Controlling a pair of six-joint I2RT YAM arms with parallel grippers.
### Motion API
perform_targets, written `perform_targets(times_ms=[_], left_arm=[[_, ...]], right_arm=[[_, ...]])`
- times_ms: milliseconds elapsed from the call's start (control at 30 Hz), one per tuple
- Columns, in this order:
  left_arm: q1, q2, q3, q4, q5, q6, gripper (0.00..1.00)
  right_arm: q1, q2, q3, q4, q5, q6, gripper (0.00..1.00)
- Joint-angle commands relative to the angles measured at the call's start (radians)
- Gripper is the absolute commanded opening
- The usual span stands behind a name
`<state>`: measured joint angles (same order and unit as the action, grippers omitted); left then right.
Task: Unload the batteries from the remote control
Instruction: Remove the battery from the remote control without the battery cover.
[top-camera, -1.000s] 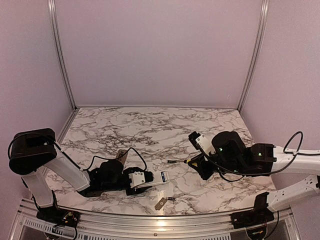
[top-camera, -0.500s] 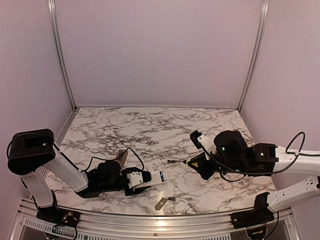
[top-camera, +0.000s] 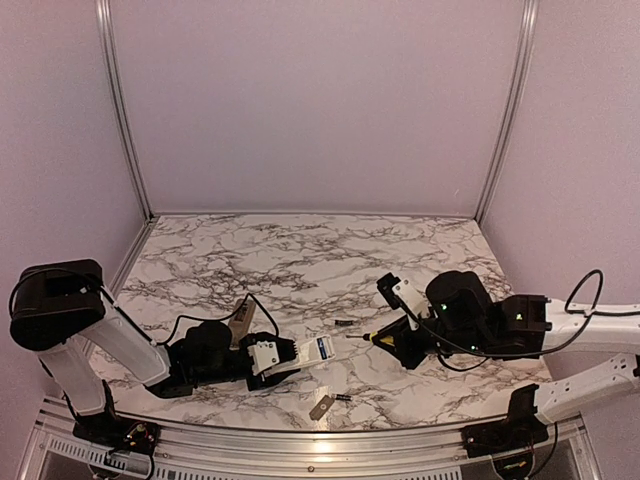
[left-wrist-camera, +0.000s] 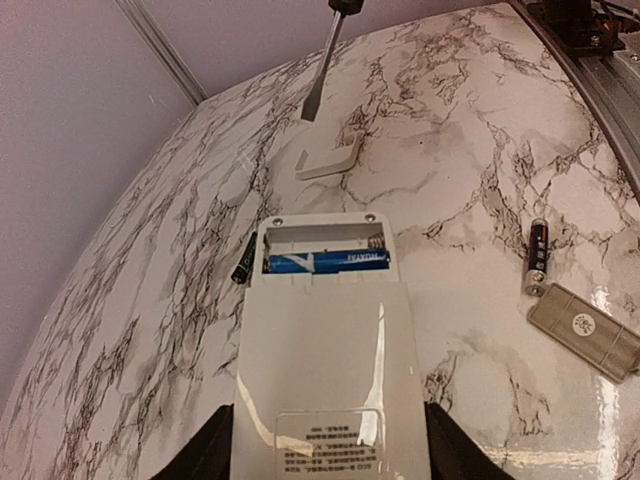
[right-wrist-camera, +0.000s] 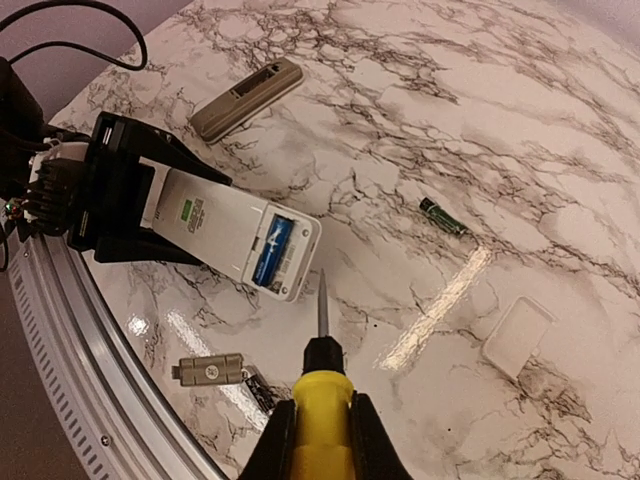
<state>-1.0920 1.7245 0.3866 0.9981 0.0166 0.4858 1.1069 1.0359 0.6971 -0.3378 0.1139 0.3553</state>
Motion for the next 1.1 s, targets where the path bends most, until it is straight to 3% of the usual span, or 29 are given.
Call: perform_targets(times_ms=[0, 233, 1067], left_arm=[[0.007, -0.037, -0.016, 0.075, -0.008, -0.017, 0.0], [0.009, -0.042, -0.017, 0.078, 0.006, -0.024, 0.0], [0.009, -0.046, -0.014, 0.066, 0.031, -0.026, 0.0]], right_arm=[[0.002, 0.01, -0.007, 0.063, -0.069, 0.026, 0.0], [0.002, 0.018, -0.03, 0.107, -0.138, 0.055, 0.0], [0.002, 0.12, 0.004, 0.149, -0.133, 0.11, 0.0]])
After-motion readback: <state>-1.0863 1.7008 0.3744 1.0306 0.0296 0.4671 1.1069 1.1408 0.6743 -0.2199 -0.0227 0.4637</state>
